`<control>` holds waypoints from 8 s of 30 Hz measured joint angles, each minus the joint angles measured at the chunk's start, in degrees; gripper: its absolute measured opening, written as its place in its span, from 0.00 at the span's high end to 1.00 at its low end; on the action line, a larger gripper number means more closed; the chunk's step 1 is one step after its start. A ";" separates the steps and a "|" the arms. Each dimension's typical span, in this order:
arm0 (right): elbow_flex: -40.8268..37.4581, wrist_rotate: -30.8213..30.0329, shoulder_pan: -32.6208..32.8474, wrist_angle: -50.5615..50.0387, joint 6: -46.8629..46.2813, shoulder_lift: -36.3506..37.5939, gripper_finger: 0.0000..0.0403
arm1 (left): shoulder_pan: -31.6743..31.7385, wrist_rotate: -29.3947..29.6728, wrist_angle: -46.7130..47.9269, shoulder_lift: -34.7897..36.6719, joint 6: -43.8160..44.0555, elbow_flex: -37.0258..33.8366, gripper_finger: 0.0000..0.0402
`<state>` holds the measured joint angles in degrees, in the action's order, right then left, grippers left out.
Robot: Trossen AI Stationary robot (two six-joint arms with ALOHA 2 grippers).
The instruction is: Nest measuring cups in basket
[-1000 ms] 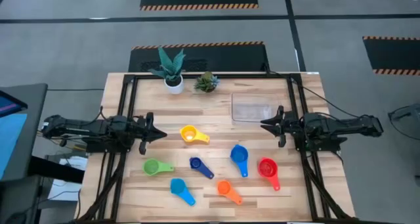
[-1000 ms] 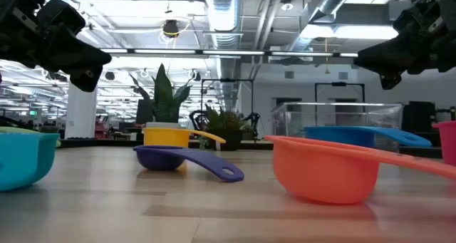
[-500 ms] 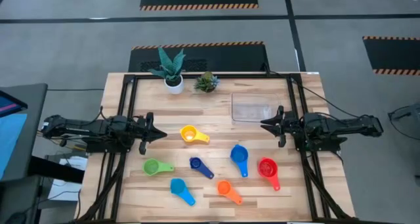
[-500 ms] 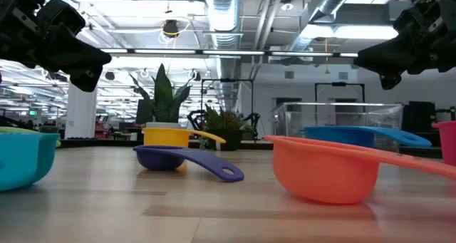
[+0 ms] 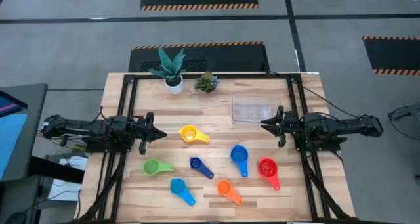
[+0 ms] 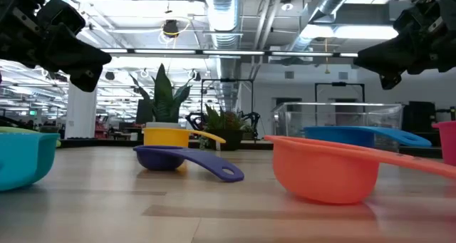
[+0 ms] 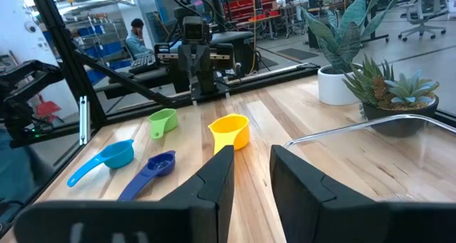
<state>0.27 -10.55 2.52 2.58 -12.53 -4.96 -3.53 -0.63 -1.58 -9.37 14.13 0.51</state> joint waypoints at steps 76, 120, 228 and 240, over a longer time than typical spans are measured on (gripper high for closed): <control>6.27 -5.50 8.10 34.55 -10.62 -0.86 0.71 | 0.00 14.54 -30.39 -6.79 1.63 11.71 1.00; 54.65 -7.43 18.82 -13.04 -7.55 -60.58 0.71 | -0.02 7.46 16.65 -29.81 -0.87 40.11 1.00; 66.73 -22.95 14.09 -73.38 -45.58 -59.22 0.71 | 0.26 1.94 22.13 -104.16 -13.24 89.43 0.70; 66.73 -23.98 13.44 -82.90 -45.51 -56.84 0.71 | -0.98 2.02 39.15 -117.39 -6.45 105.84 0.70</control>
<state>67.00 -34.52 15.97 -80.32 -58.04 -61.80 -4.51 1.39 37.56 -126.76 7.68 106.35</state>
